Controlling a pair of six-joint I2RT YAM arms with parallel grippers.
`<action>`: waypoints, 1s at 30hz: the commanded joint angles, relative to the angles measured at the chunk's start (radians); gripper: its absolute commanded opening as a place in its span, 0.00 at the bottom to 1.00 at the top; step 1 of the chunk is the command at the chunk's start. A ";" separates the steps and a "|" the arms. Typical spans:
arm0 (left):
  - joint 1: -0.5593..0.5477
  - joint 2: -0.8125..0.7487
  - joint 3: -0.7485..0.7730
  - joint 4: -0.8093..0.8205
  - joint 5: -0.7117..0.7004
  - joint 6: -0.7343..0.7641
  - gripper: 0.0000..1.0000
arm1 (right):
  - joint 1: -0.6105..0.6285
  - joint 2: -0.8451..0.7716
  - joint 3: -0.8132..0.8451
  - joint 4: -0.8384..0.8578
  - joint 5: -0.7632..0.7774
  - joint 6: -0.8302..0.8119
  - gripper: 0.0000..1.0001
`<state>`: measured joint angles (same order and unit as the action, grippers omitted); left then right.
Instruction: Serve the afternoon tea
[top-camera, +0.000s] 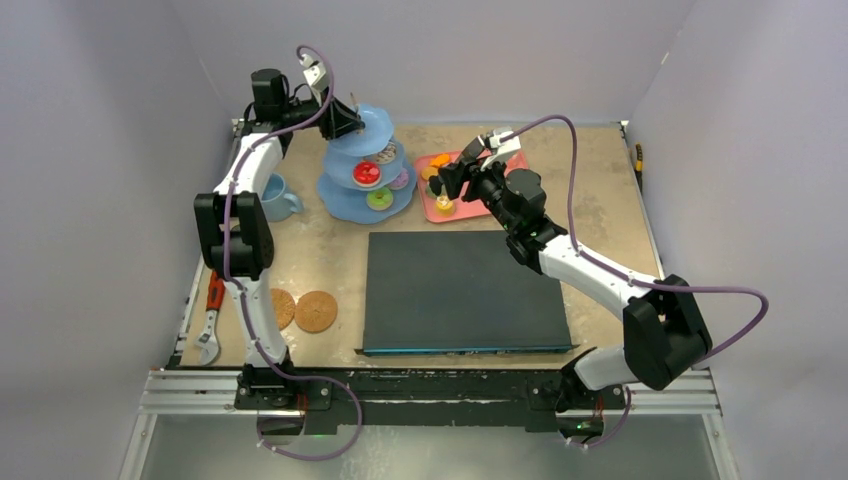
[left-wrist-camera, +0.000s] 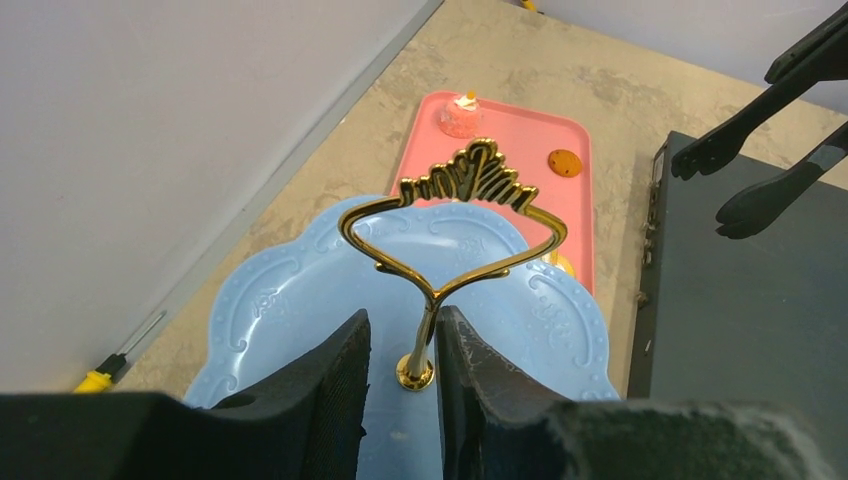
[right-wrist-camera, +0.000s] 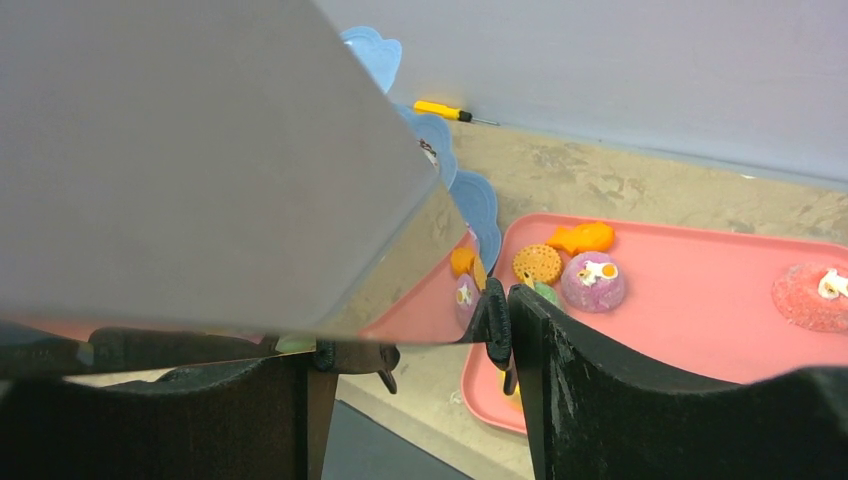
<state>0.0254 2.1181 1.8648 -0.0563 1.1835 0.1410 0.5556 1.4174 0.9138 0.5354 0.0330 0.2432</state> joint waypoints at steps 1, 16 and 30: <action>-0.009 -0.079 -0.023 0.101 0.020 -0.021 0.28 | -0.003 -0.015 0.005 0.039 -0.016 0.013 0.62; -0.019 -0.234 -0.194 0.218 -0.219 -0.059 0.00 | -0.007 0.005 -0.010 0.049 -0.012 0.011 0.60; -0.097 -0.436 -0.399 0.299 -0.603 -0.093 0.00 | -0.014 0.075 -0.019 0.087 0.014 -0.015 0.61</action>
<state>-0.0444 1.7737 1.5097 0.1040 0.7334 0.0853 0.5472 1.4860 0.8928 0.5579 0.0341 0.2455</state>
